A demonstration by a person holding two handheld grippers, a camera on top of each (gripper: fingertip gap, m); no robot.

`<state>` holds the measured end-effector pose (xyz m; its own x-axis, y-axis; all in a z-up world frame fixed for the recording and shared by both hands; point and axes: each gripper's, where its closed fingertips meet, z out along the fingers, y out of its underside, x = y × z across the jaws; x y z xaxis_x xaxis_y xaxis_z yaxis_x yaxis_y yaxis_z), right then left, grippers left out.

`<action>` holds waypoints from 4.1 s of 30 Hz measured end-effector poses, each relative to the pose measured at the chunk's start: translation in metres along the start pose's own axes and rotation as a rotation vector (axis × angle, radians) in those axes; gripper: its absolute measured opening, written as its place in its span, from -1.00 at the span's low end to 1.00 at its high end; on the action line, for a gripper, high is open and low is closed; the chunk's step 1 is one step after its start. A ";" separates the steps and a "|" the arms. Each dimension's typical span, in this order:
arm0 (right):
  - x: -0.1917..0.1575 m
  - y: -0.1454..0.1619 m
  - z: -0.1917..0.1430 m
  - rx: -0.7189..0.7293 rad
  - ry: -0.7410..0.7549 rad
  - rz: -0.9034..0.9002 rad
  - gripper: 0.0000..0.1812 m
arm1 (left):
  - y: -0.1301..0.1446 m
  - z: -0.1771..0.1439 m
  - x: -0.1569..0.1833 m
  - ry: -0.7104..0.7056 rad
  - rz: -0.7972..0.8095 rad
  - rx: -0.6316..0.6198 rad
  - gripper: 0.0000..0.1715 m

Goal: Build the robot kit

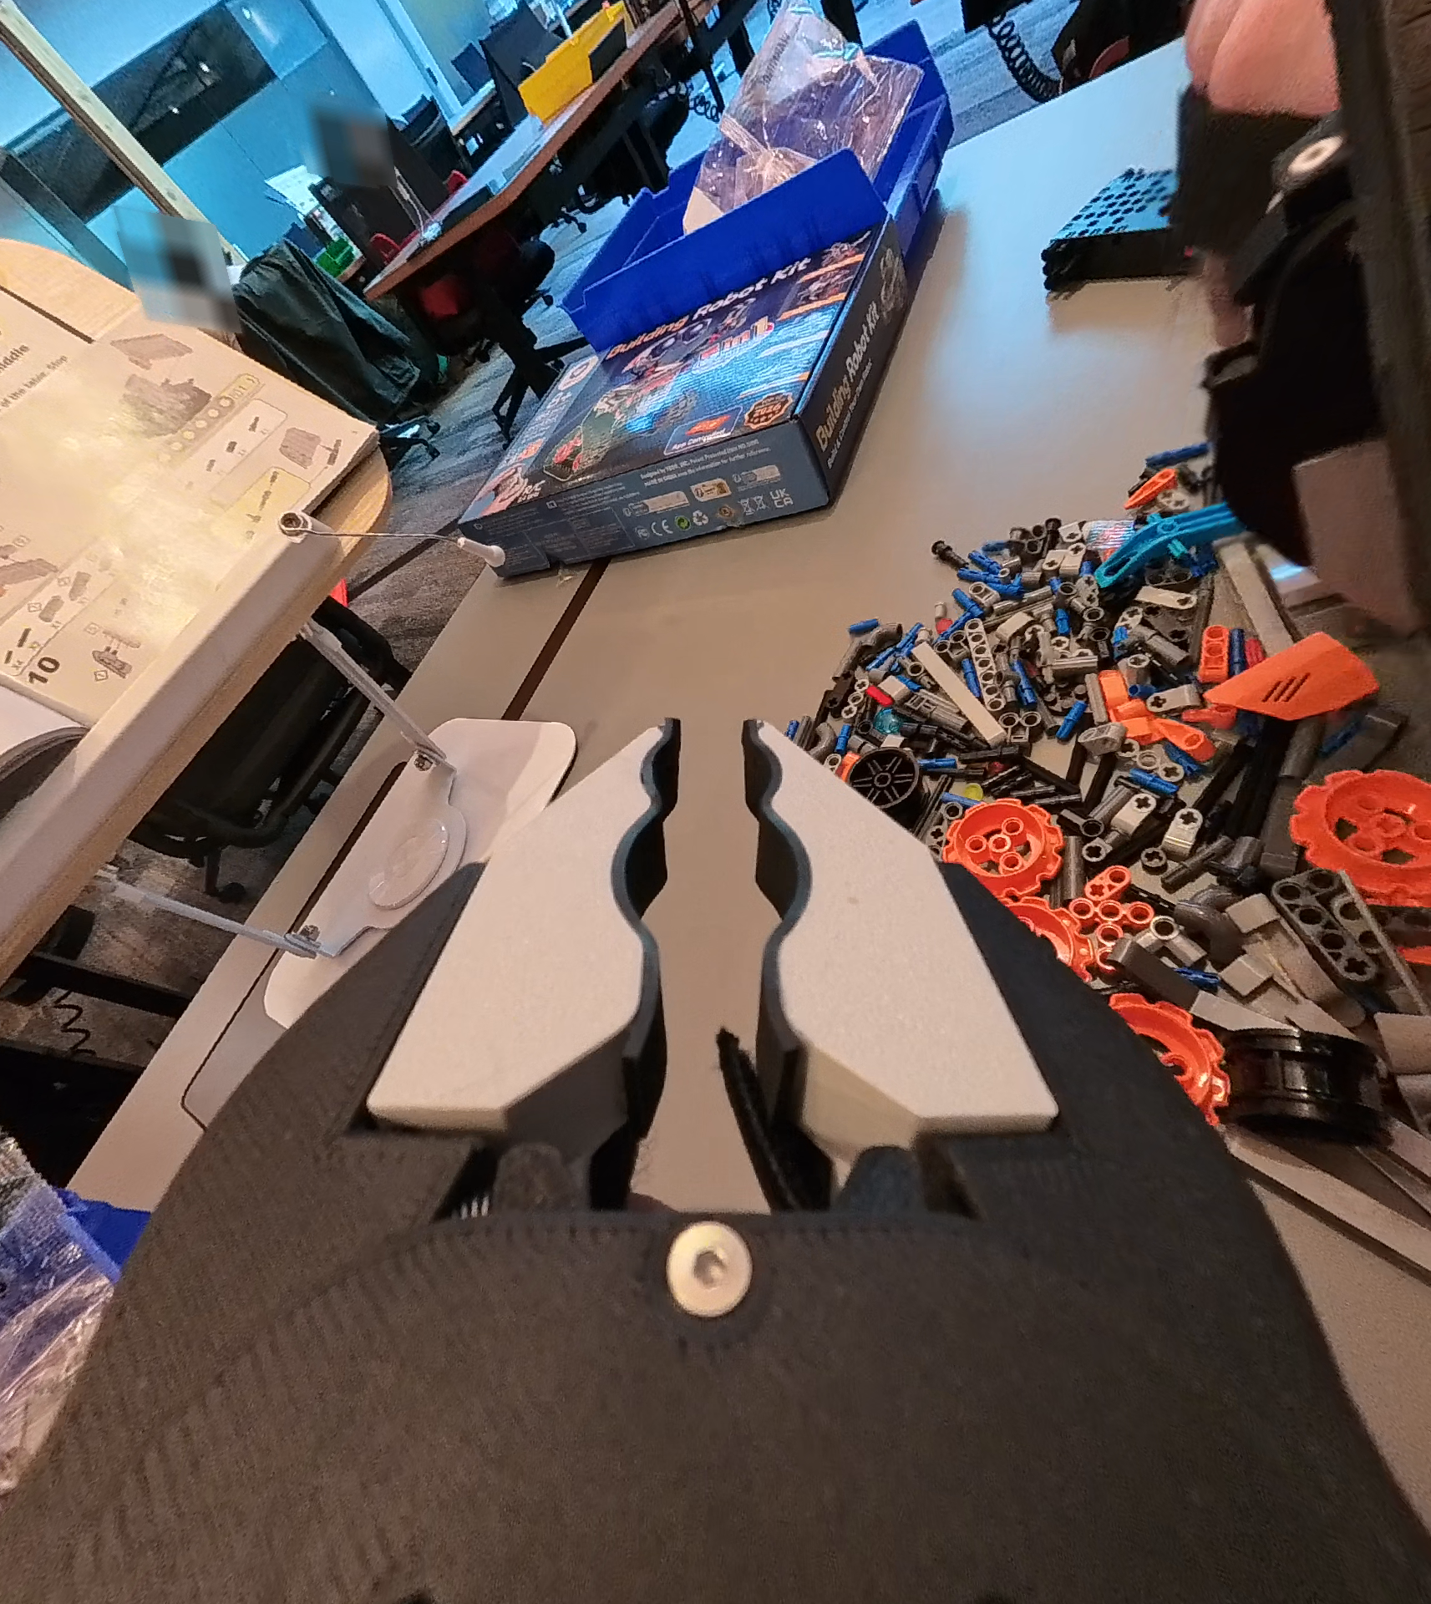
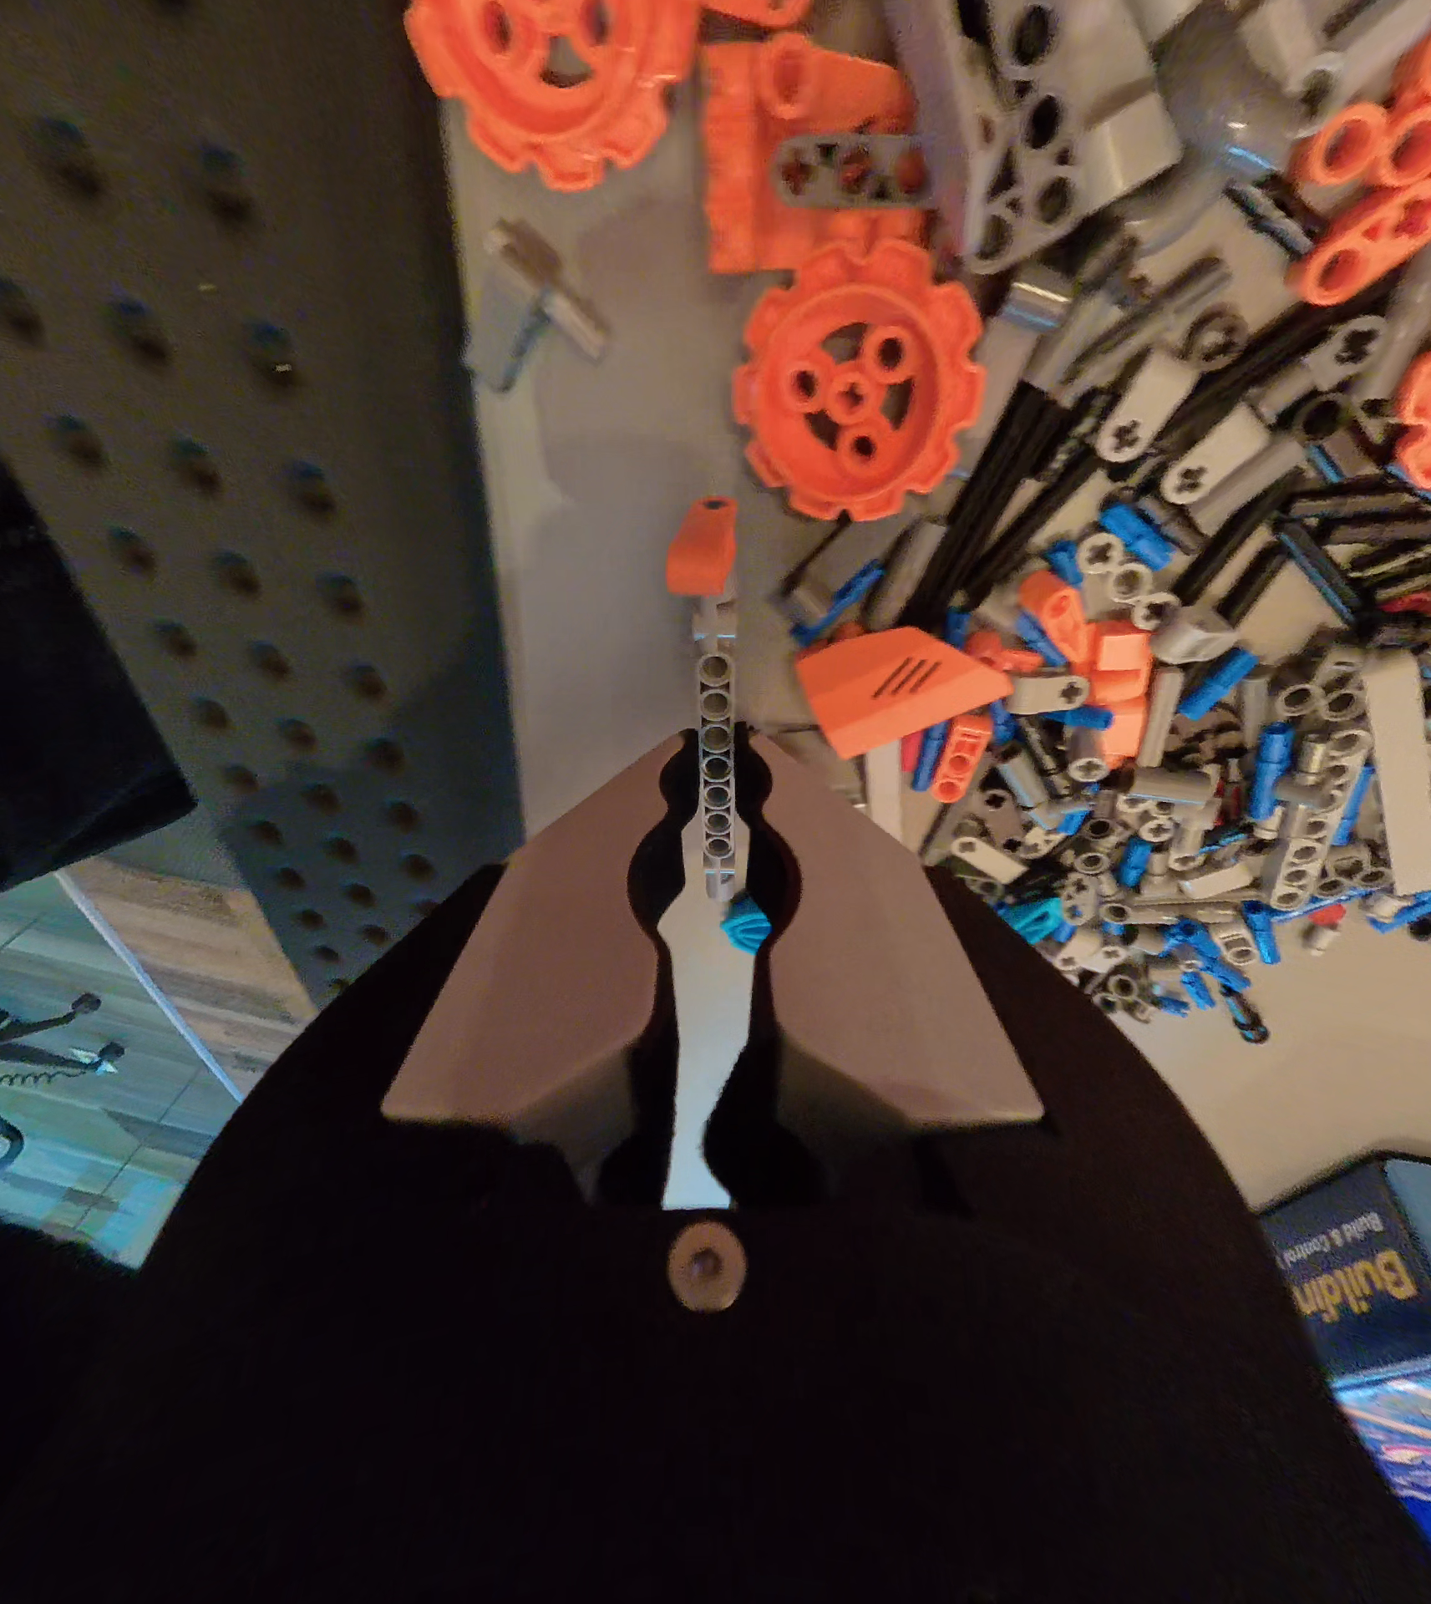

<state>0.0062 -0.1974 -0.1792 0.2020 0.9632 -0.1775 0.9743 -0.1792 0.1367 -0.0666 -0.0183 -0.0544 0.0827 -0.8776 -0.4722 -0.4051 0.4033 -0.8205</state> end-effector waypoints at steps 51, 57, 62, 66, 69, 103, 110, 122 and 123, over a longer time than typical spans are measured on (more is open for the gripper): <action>-0.022 -0.187 -0.014 0.154 -0.115 0.006 -0.94 | -0.011 -0.020 -0.022 -0.060 -0.010 0.044 -0.86; 0.005 -0.176 -0.017 0.154 -0.063 0.096 -0.94 | -0.008 -0.026 -0.035 -0.085 -0.043 0.052 -0.87; 0.006 -0.167 -0.025 0.196 -0.046 0.102 -0.94 | -0.001 -0.031 -0.049 -0.113 -0.080 0.052 -0.87; 0.002 -0.131 -0.051 0.285 -0.018 0.151 -0.94 | 0.001 -0.036 -0.056 -0.125 -0.097 0.056 -0.87; 0.002 -0.071 -0.063 0.301 0.033 0.200 -0.94 | 0.001 -0.035 -0.054 -0.124 -0.083 0.050 -0.87; 0.046 0.197 0.007 0.035 0.030 0.657 -0.94 | 0.004 -0.011 -0.040 -0.092 -0.078 0.011 -0.87; 0.050 0.184 0.028 0.050 -0.045 0.824 -0.95 | 0.000 -0.010 -0.036 -0.084 -0.079 0.019 -0.87; 0.054 0.125 0.012 0.073 -0.003 0.740 -0.94 | -0.001 -0.006 -0.024 -0.063 -0.043 0.006 -0.87; 0.056 0.130 0.008 0.075 0.023 0.746 -0.94 | -0.002 -0.005 -0.024 -0.064 -0.039 0.005 -0.87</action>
<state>0.1453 -0.1681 -0.1792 0.8104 0.5842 -0.0435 0.5836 -0.7988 0.1462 -0.0730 0.0010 -0.0400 0.1564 -0.8745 -0.4591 -0.3960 0.3703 -0.8403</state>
